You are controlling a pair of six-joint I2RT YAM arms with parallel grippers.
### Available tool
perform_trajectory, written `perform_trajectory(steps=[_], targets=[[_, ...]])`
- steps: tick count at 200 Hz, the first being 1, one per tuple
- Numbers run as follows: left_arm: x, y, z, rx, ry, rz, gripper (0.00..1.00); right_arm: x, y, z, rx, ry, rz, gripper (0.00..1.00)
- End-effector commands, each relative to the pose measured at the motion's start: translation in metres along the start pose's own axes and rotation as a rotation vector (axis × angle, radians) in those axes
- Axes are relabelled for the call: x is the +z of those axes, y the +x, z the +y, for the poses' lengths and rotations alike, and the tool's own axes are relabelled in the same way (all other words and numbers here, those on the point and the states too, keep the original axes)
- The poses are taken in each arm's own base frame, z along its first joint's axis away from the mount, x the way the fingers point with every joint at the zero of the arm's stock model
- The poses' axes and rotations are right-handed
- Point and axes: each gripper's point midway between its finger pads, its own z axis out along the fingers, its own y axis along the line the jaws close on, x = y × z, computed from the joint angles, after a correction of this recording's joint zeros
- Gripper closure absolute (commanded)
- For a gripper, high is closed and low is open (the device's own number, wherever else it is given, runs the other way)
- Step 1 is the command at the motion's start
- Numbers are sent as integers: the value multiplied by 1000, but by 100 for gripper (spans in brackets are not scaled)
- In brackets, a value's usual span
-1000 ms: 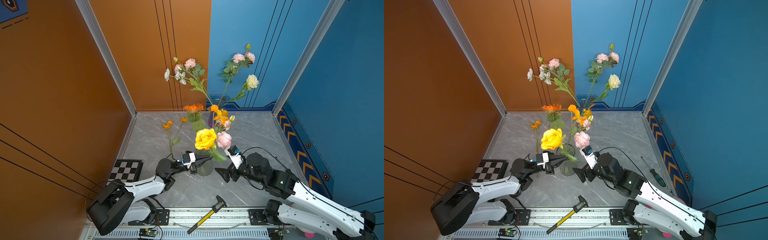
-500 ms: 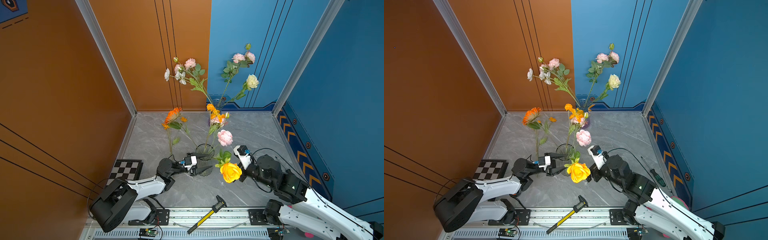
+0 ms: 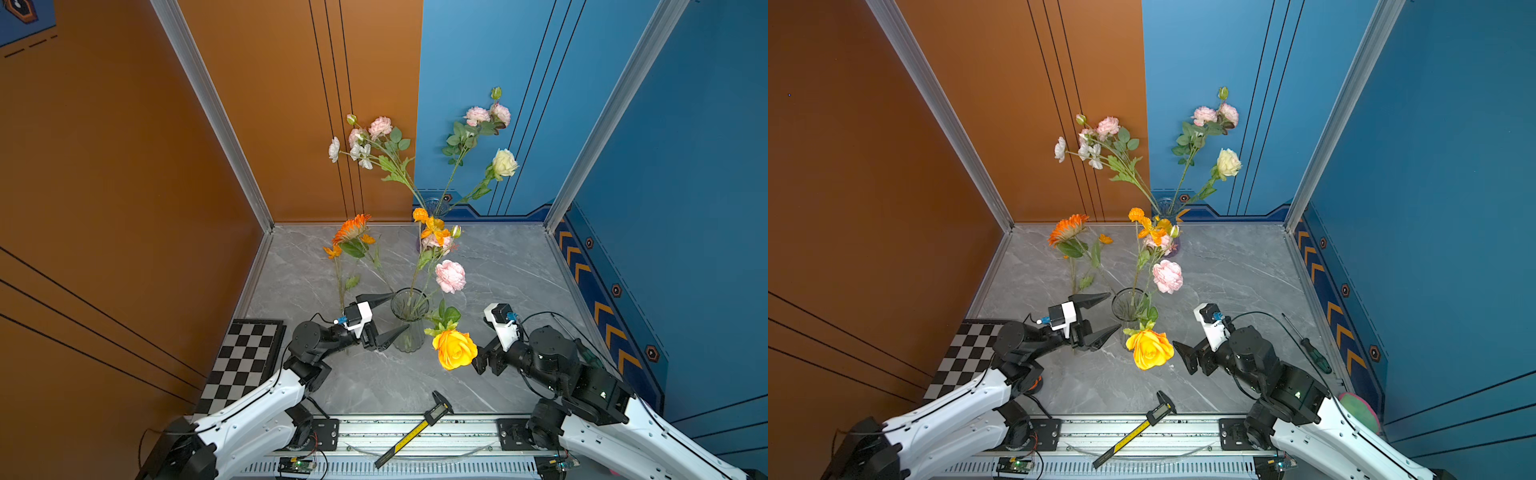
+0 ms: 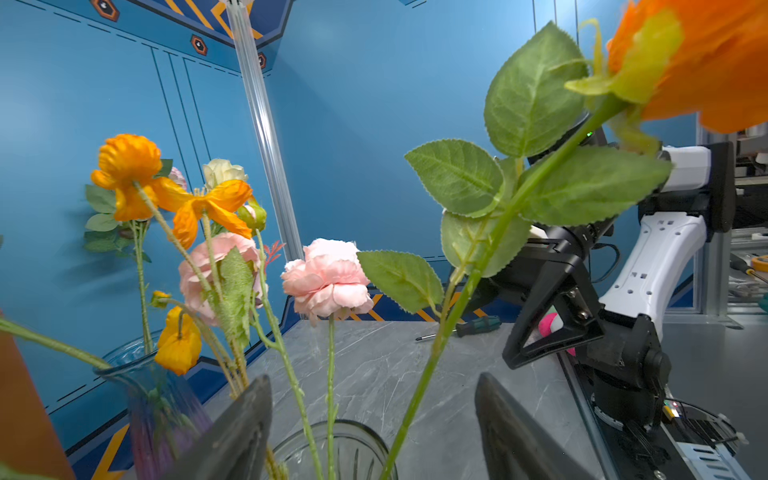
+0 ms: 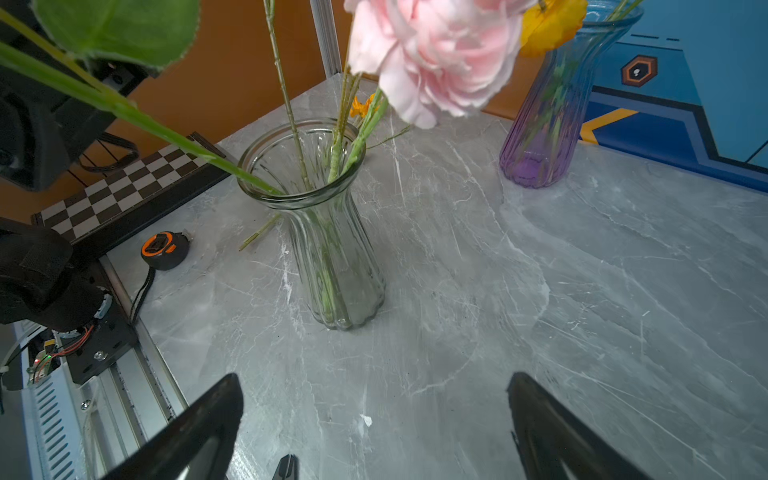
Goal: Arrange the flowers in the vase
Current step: 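Move the open left gripper back to the orange poppies on the table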
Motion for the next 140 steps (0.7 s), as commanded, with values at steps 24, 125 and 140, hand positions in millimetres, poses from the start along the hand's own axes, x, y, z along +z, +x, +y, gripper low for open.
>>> perform_trajectory(steps=[24, 125, 140], targets=[[-50, 51, 35, -118, -339, 306, 20, 12, 16, 5, 13, -23, 68, 0], [-181, 146, 135, -810, -1190, 668, 27, 30, 35, 27, 65, -71, 16, 0], [-187, 166, 143, -897, -1207, 755, 27, 30, 35, 26, 56, -64, 8, 0]])
